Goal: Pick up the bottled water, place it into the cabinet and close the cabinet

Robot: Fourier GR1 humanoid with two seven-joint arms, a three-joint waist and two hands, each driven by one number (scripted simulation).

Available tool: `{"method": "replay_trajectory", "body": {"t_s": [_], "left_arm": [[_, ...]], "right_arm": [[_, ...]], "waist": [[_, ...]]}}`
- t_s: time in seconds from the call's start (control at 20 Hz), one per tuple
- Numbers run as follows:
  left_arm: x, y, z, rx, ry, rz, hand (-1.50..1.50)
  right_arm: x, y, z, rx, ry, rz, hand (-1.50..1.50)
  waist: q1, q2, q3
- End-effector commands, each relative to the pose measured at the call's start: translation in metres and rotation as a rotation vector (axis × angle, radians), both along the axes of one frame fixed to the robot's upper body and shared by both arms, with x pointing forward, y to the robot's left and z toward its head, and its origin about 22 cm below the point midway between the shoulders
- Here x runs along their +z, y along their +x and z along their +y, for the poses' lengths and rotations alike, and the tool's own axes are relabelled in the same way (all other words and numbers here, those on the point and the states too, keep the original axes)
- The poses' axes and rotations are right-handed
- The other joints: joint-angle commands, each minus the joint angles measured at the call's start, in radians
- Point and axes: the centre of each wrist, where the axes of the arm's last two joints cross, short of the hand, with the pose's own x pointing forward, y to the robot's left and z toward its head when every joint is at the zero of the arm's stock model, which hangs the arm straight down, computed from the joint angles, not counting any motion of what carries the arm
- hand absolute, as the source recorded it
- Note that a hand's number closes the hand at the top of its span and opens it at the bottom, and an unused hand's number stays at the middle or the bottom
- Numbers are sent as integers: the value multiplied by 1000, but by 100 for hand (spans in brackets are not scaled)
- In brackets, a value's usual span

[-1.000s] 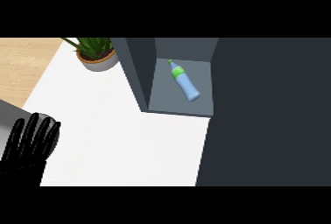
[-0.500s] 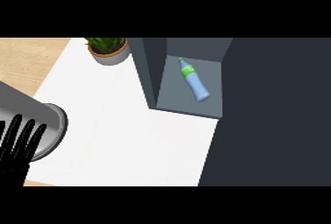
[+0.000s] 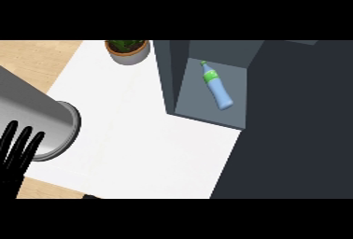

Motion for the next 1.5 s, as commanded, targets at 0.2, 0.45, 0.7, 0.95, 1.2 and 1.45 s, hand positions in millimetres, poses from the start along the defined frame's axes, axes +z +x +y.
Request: {"method": "replay_trajectory", "body": {"t_s": [0.2, 0.45, 0.7, 0.95, 1.2, 1.45], "left_arm": [[7, 6, 10, -7, 17, -16, -150], [6, 6, 10, -20, 8, -4, -150], [12, 9, 13, -21, 16, -29, -150], [10, 9, 16, -20, 12, -17, -150], [12, 12, 17, -26, 16, -29, -150], [18, 16, 20, -40, 24, -48, -150]], "right_arm": [[18, 7, 16, 195, -86, -119, 150], [15, 12, 16, 202, -114, -107, 150], [19, 20, 14, 198, -147, -151, 150], [16, 22, 16, 178, -112, -125, 150], [8, 21, 20, 219, -59, -49, 150], [1, 21, 23, 256, -1, 3, 150]], "waist": [[27, 0, -7], [24, 5, -9], [31, 8, -9], [19, 13, -9], [35, 35, -8], [67, 51, -6]]}}
